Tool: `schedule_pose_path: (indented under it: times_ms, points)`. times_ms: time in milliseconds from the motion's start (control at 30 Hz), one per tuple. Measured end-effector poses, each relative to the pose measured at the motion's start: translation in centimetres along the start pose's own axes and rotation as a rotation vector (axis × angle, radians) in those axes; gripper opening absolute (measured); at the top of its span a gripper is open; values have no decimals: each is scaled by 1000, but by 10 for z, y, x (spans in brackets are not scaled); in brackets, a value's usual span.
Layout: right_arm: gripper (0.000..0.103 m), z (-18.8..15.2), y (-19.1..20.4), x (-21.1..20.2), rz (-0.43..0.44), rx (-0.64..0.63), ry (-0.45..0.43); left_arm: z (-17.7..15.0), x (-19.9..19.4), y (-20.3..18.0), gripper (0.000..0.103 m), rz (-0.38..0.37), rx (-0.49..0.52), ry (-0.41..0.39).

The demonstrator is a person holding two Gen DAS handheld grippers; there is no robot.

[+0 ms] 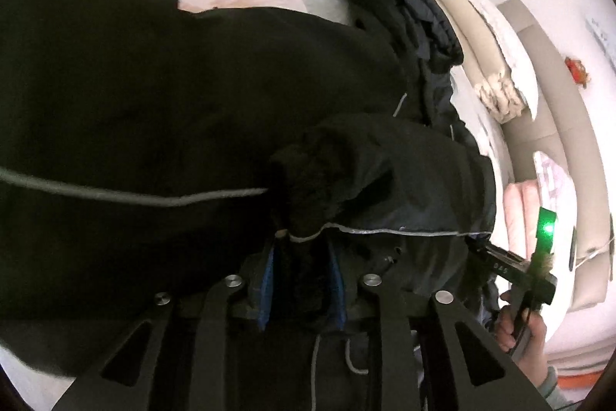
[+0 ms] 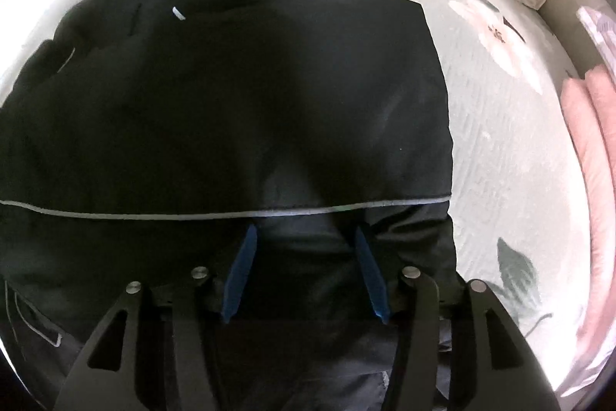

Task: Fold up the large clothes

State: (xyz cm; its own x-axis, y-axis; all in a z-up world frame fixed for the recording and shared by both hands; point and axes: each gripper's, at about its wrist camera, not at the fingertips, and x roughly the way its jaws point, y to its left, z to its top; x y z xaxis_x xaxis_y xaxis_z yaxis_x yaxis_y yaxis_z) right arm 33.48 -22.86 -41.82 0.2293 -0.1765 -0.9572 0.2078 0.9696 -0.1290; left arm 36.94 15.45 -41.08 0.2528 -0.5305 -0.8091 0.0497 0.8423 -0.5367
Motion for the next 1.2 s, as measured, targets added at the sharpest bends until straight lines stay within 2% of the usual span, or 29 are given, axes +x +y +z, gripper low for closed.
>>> schedule_pose_path:
  times_ms: [67, 133, 167, 233, 333, 400, 467, 567, 667, 833, 933, 1000, 1067, 1133, 1200]
  points:
    - [56, 5, 0, -8, -7, 18, 29, -6, -16, -6, 35, 46, 1, -31]
    - [56, 9, 8, -33, 66, 35, -4, -16, -40, -14, 38, 125, 45, -80]
    - [56, 10, 15, -44, 109, 33, -37, -21, -51, -13, 43, 131, 60, -94]
    - [56, 13, 51, -69, 199, -6, -92, -34, -76, -7, 49, 145, 50, -126]
    - [56, 8, 117, -75, 308, -111, -97, -46, -99, 21, 49, 197, -25, -160]
    - [56, 4, 149, -53, 283, -174, -57, -53, -118, 51, 49, 239, -97, -193]
    - [58, -6, 172, -23, 220, -213, 16, -57, -138, 81, 49, 297, -194, -239]
    - [59, -12, 188, -26, 115, -278, -33, -59, -172, 139, 50, 377, -369, -318]
    - [59, -12, 187, -25, 114, -278, -29, -50, -206, 192, 52, 427, -480, -406]
    - [59, -9, 187, -24, 102, -283, -32, -19, -230, 257, 59, 431, -582, -479]
    - [60, -13, 189, -24, 88, -267, -46, 6, -220, 288, 60, 402, -648, -470]
    - [60, -14, 190, -22, 74, -267, -49, 9, -216, 308, 60, 375, -683, -448]
    - [60, -14, 192, -23, 65, -268, -43, 15, -205, 320, 60, 345, -694, -421]
    - [60, -17, 195, -26, 64, -273, -36, 17, -201, 319, 60, 357, -680, -434]
    - [60, -13, 194, -25, 69, -281, -32, 23, -201, 316, 47, 383, -644, -421]
